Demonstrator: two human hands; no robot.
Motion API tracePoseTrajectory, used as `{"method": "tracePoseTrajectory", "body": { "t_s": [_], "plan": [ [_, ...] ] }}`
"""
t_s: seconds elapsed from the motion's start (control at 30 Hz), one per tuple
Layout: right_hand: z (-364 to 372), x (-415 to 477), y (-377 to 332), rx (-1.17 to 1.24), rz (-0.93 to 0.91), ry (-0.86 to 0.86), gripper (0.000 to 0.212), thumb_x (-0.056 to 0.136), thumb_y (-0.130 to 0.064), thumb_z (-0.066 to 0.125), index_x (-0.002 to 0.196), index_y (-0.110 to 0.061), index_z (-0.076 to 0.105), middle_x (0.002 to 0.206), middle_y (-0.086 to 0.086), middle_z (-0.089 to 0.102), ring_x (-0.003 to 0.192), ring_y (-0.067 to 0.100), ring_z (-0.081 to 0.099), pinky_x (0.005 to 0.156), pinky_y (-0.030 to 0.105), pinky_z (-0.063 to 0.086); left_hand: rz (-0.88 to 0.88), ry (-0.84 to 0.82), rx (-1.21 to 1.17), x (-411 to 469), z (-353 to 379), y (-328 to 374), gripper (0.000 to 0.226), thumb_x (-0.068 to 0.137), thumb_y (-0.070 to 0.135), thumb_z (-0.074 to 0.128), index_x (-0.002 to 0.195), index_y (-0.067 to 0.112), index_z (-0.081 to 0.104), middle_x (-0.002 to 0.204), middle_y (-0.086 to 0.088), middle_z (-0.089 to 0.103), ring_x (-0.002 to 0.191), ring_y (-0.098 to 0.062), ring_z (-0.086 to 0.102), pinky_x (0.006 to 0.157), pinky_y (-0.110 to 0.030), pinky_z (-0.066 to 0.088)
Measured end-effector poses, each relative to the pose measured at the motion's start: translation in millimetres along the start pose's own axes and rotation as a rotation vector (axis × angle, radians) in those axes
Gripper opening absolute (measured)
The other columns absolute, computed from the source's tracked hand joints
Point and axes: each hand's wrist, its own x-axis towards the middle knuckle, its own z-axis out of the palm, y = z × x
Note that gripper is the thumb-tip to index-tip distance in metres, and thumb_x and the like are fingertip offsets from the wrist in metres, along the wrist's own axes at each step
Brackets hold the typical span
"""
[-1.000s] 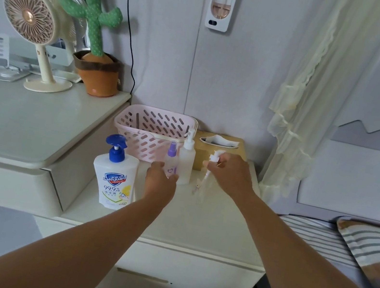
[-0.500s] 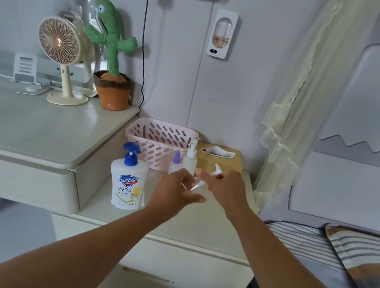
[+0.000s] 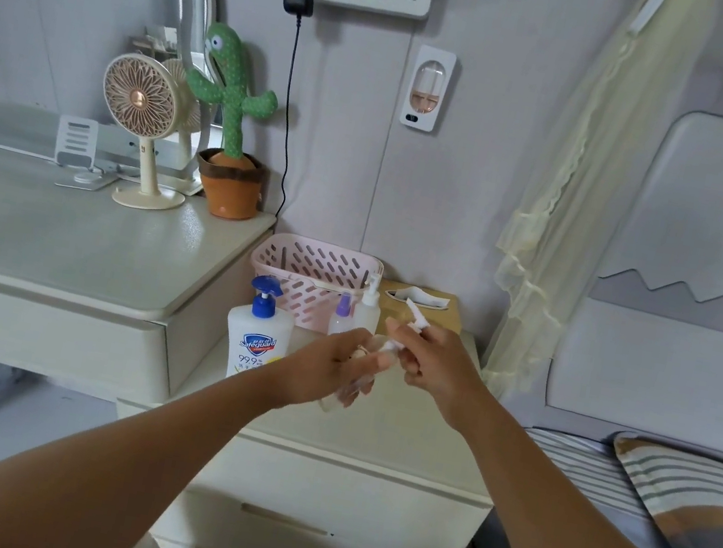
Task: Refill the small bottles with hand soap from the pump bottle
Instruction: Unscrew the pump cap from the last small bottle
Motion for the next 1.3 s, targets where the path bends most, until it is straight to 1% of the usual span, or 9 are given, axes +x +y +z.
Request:
{"method": "tracePoseTrajectory", "body": {
  "t_s": [0.17,0.37,0.47,0.57,0.7,0.87,1.0,1.1,1.3],
  "plan": [
    [-9.6,-5.2,-1.2,-0.224,-0.044,-0.093,0.018,0.085,-0.027,0.068,0.098,-0.014,0.065,0.078,0.002,0.065,0.071,0.012,0.057,0.067,0.028,0.046,-0.029,0.098,0.126,1.2,-2.9,-16.9,0.028,0.087,0.037,0.063,0.105,0.019,0.050,0.097,-0.003,0.062,0.073,-0.012,0.060,0.073,-0.024,0.049],
    [-16.0,-10.5,3.1,-0.349,-0.148,-0.185,0.021,0.079,-0.020,0.076,0.097,-0.021,0.065,0.084,-0.008,0.059,0.075,0.007,0.054,0.068,0.022,0.044,-0.001,0.278,0.273,-3.8,0.2,-20.8,0.035,0.071,0.032,0.080,0.094,0.024,0.057,0.095,0.004,0.061,0.078,-0.009,0.057,0.066,-0.014,0.042],
    [-6.1,-12.4,1.3,-0.437,-0.064,-0.173,0.045,0.076,-0.043,0.074,0.112,-0.023,0.056,0.099,-0.009,0.062,0.081,0.010,0.064,0.066,0.024,0.051,0.039,0.405,0.431,-7.2,2.2,-22.5,0.041,0.064,0.030,0.085,0.089,0.027,0.053,0.092,0.007,0.058,0.077,-0.011,0.056,0.066,-0.019,0.044],
    [7.3,-14.0,-1.6,-0.436,0.125,-0.100,0.049,0.084,-0.060,0.054,0.104,-0.016,0.059,0.081,0.004,0.073,0.066,0.017,0.069,0.065,0.029,0.055,0.096,0.486,0.604,-8.7,6.2,-26.0,0.045,0.059,0.032,0.086,0.091,0.026,0.056,0.092,0.011,0.056,0.080,-0.011,0.054,0.072,-0.029,0.049],
    [3.1,-11.1,7.8,-0.598,-0.070,-0.073,0.021,0.085,-0.036,0.065,0.090,-0.015,0.061,0.076,-0.003,0.066,0.069,0.013,0.062,0.067,0.027,0.051,0.068,0.459,0.543,-12.3,10.0,-29.5,0.045,0.063,0.032,0.085,0.100,0.022,0.061,0.098,0.010,0.059,0.085,-0.008,0.058,0.074,-0.021,0.049],
    [9.2,-14.3,6.2,-0.413,0.049,-0.070,0.036,0.085,-0.048,0.061,0.105,-0.018,0.059,0.093,-0.002,0.070,0.083,0.013,0.069,0.068,0.025,0.048,0.059,0.470,0.553,-16.6,8.7,-35.5,0.047,0.061,0.030,0.086,0.099,0.021,0.062,0.099,0.009,0.061,0.086,-0.007,0.059,0.074,-0.022,0.049],
    [7.3,-11.2,14.6,-0.610,-0.057,-0.118,0.020,0.080,-0.033,0.071,0.093,-0.021,0.061,0.092,-0.003,0.069,0.085,0.015,0.066,0.078,0.035,0.053,0.052,0.457,0.568,-17.4,9.3,-34.7,0.046,0.062,0.027,0.086,0.102,0.020,0.063,0.101,0.008,0.062,0.084,-0.003,0.055,0.074,-0.019,0.046],
    [9.5,-11.7,12.0,-0.527,-0.004,-0.062,0.042,0.077,-0.051,0.070,0.105,-0.022,0.057,0.101,-0.007,0.064,0.092,0.011,0.062,0.075,0.027,0.050,0.068,0.475,0.618,-15.8,9.2,-35.4,0.046,0.061,0.028,0.086,0.100,0.022,0.062,0.101,0.009,0.061,0.086,-0.006,0.057,0.079,-0.029,0.049],
    [7.0,-12.6,14.9,-0.565,0.020,-0.085,0.029,0.079,-0.040,0.072,0.093,-0.018,0.061,0.083,-0.002,0.069,0.076,0.013,0.067,0.076,0.032,0.056,0.101,0.468,0.665,-13.6,13.8,-35.6,0.049,0.061,0.028,0.086,0.103,0.021,0.061,0.103,0.008,0.060,0.091,-0.011,0.060,0.081,-0.033,0.049]
  ]
}}
